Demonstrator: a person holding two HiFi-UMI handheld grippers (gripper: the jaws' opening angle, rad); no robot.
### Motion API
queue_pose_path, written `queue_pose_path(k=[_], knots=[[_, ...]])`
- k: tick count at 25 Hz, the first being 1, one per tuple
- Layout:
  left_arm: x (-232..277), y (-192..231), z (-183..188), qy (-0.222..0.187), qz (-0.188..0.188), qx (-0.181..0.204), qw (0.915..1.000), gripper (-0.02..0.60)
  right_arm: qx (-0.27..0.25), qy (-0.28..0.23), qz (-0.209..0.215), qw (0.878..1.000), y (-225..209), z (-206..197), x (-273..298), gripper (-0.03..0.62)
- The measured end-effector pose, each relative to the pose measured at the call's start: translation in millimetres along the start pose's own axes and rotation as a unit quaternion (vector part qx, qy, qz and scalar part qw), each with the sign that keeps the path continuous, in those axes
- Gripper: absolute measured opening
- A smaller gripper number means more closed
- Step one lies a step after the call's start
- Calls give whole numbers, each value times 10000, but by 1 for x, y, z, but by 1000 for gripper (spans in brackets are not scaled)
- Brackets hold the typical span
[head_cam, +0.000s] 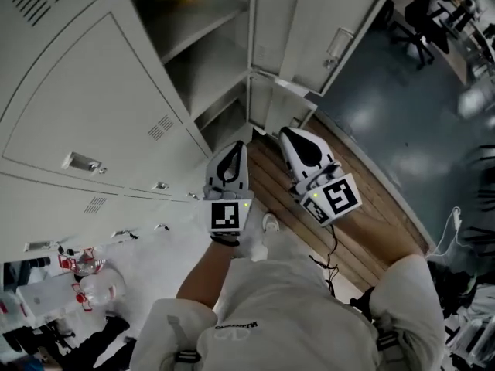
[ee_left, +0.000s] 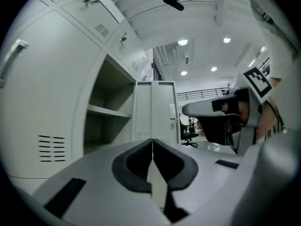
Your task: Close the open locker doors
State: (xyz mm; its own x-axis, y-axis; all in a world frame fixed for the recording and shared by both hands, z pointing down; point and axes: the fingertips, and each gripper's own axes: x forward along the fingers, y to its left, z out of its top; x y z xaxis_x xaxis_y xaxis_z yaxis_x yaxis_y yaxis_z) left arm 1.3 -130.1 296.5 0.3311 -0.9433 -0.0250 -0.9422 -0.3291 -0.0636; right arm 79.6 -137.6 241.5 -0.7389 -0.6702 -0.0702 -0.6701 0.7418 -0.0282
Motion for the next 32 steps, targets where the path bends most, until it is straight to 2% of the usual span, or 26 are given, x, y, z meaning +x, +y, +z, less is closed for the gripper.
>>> queue_pose_path(k=[5,11,18,19,22,23,27,28,29,32], knots=[[105,-78,12,4,-603,-29,9982,5,149,-6,-625,9979,-99,-3,-30,11],[185,-135,10,110,-927,-10,9956,5,283,-42,-849,9960,-179,-8,-40,11],[238,-157,-6,372,-1062,126,9936,8,345,25,-879,9955,-208,-23,-36,15],[246,-158,-10,436,-1058,125,9934,18,354,20,-903,9953,-211,-24,-37,15],[266,-161,-24,657,-1000,93,9928,100,398,12,-997,9942,-222,-25,-41,15],[271,-162,-27,701,-975,80,9927,104,398,16,-1017,9940,-224,-25,-42,15],[281,-164,-28,729,-800,163,9940,103,310,8,-1039,9941,-231,-21,-46,15],[282,-163,-28,729,-713,191,9946,93,312,-4,-1042,9941,-232,-19,-46,15],[282,-161,-28,723,-643,199,9951,55,319,-16,-1037,9941,-232,-18,-46,15],[274,-161,-25,658,-670,115,9955,46,296,-50,-933,9952,-227,-11,-47,15]])
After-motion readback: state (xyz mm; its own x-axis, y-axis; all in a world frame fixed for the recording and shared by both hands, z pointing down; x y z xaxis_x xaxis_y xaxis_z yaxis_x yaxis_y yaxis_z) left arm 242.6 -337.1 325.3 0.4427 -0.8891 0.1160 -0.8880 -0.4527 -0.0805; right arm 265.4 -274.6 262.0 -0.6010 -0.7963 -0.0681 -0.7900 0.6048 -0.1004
